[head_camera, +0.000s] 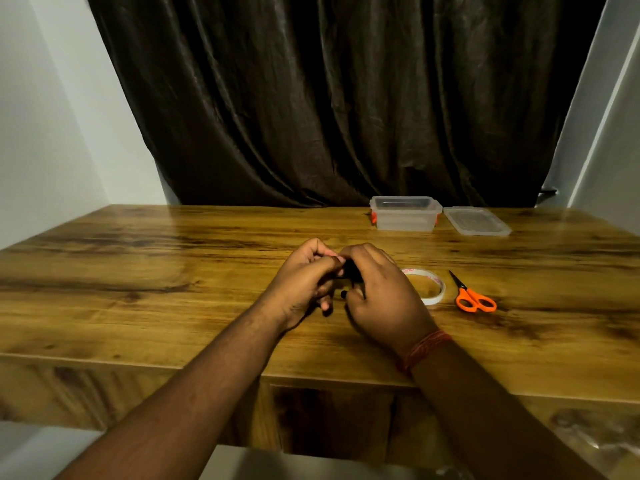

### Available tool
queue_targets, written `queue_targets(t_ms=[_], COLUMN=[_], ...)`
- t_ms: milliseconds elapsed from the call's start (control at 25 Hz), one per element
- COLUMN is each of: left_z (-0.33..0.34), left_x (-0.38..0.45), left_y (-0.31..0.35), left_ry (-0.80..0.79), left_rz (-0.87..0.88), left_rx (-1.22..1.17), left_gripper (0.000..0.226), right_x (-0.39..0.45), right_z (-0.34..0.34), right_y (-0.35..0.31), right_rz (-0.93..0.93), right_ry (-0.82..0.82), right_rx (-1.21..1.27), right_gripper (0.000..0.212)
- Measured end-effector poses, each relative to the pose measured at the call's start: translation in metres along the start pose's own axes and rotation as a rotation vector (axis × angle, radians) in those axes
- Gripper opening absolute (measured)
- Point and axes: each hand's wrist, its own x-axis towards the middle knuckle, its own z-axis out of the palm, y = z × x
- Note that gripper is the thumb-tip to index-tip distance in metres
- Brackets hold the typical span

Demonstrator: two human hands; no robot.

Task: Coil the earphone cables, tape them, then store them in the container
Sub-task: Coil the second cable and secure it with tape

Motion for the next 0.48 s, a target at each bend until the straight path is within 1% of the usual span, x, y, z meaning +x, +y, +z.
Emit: queue_targets(t_ms=[280,480], left_z=[-0.0015,-0.0034], left_x=[0.0013,0.0016], left_y=[-0.0028,-0.0026], left_ry=[-0.033,-0.050], left_rz=[-0.014,-0.024], left_rx=[0.045,0.033], left_gripper=[0.025,0.025], right_x=[-0.0004,0.0006], right_z=[0.0001,0.0000], right_y=[0.0041,0.0070], right_rz=[0.008,0.015], right_ry=[0.065,0.086], right_rx=[0.062,0.097], right_gripper=[0.047,0.036])
